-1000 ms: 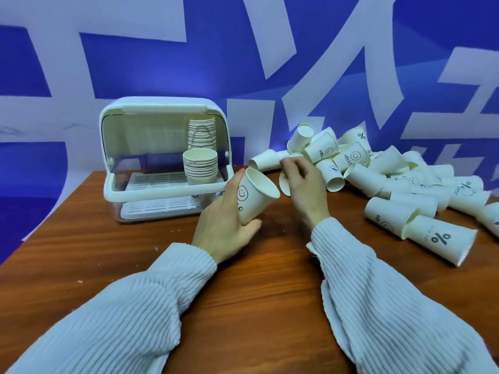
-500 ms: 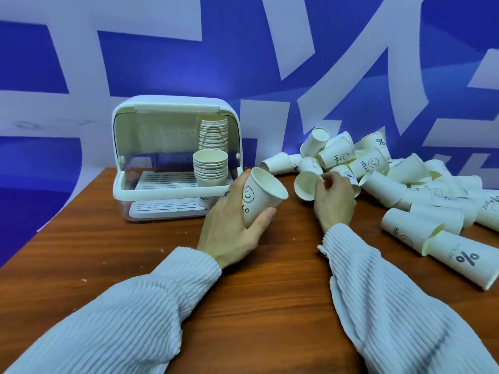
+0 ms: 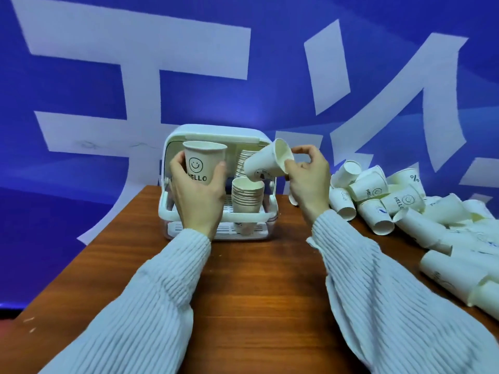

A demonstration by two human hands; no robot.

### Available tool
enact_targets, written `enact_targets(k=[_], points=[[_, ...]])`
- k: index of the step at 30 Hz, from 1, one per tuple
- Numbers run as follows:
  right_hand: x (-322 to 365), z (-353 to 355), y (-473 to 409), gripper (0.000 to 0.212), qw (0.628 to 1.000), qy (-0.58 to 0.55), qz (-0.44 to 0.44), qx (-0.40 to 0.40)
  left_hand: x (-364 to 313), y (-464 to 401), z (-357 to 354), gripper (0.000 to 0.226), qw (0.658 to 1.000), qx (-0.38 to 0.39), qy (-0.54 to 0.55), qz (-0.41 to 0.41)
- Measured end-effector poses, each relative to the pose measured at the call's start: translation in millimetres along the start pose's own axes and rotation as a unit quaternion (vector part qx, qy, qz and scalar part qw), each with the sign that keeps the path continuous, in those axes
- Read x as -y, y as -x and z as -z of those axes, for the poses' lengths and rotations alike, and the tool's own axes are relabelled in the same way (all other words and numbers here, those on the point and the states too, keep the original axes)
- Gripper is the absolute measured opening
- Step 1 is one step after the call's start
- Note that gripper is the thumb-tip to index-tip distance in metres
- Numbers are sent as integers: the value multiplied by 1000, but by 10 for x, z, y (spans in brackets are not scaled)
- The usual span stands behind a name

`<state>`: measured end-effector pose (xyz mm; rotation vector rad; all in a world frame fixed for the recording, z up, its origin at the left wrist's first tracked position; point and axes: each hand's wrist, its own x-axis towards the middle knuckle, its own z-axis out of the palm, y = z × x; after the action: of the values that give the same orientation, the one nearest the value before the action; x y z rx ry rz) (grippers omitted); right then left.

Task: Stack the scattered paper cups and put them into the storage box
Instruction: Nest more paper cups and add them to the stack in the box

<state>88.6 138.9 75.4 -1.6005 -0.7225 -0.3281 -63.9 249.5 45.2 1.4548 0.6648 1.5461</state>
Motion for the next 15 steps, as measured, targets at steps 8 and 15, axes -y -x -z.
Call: enact_targets(k=[8, 15], points=[[6, -388, -114, 19, 958, 247, 0, 146, 76, 59, 0, 74, 999, 39, 16, -6], [-447, -442, 238, 28, 992, 103, -9, 71, 87, 57, 27, 80, 996, 89, -23, -9]])
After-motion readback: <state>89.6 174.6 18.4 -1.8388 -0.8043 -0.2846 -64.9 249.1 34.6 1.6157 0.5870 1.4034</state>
